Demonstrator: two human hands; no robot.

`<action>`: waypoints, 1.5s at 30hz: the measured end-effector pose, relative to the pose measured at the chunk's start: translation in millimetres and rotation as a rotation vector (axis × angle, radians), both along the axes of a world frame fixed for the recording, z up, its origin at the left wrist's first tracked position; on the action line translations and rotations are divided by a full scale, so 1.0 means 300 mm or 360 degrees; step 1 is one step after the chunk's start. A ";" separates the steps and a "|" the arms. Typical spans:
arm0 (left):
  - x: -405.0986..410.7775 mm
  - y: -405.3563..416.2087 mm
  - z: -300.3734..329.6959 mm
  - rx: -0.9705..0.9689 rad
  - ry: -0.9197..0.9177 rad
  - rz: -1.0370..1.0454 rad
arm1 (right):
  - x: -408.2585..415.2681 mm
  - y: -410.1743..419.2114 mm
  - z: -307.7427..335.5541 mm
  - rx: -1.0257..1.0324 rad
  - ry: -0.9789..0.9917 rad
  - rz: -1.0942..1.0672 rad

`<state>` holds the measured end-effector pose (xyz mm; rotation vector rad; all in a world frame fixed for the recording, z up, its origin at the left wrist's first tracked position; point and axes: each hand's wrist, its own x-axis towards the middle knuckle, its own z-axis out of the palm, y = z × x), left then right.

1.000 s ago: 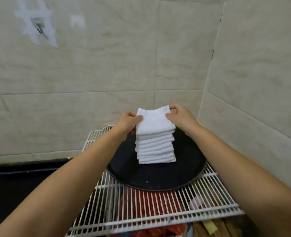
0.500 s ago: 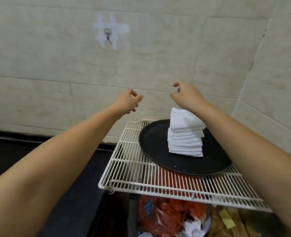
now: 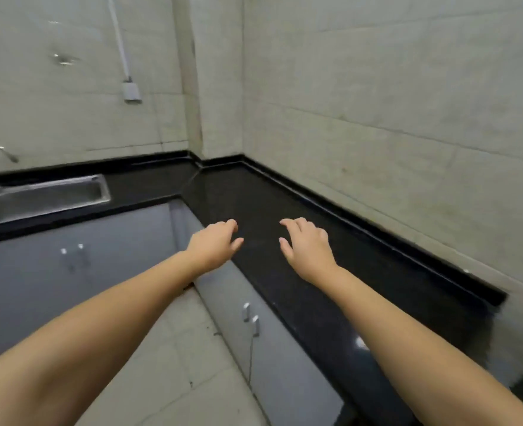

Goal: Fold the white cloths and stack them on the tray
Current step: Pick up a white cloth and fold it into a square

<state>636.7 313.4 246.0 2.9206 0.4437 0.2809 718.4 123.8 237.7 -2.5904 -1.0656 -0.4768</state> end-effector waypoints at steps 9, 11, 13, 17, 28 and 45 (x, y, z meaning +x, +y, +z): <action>-0.512 0.638 -0.323 -0.0229 0.0203 0.0718 | -0.274 0.843 -0.323 -0.0370 0.0320 0.0704; -0.563 0.749 -0.381 -0.0260 0.0242 0.0842 | -0.295 0.991 -0.388 -0.0440 0.0375 0.0801; -0.583 0.875 -0.424 -0.0286 0.0273 0.0941 | -0.293 1.145 -0.440 -0.0499 0.0392 0.0899; -0.581 1.135 -0.463 -0.0374 0.0269 0.1119 | -0.266 1.464 -0.482 -0.0614 0.0486 0.1060; -0.730 1.729 -0.556 -0.0666 0.0277 0.1587 | -0.285 2.282 -0.535 -0.0840 0.0601 0.1460; -0.831 3.113 -0.521 -0.0693 0.0128 0.1479 | -0.421 3.598 -0.505 -0.0557 0.0906 0.1277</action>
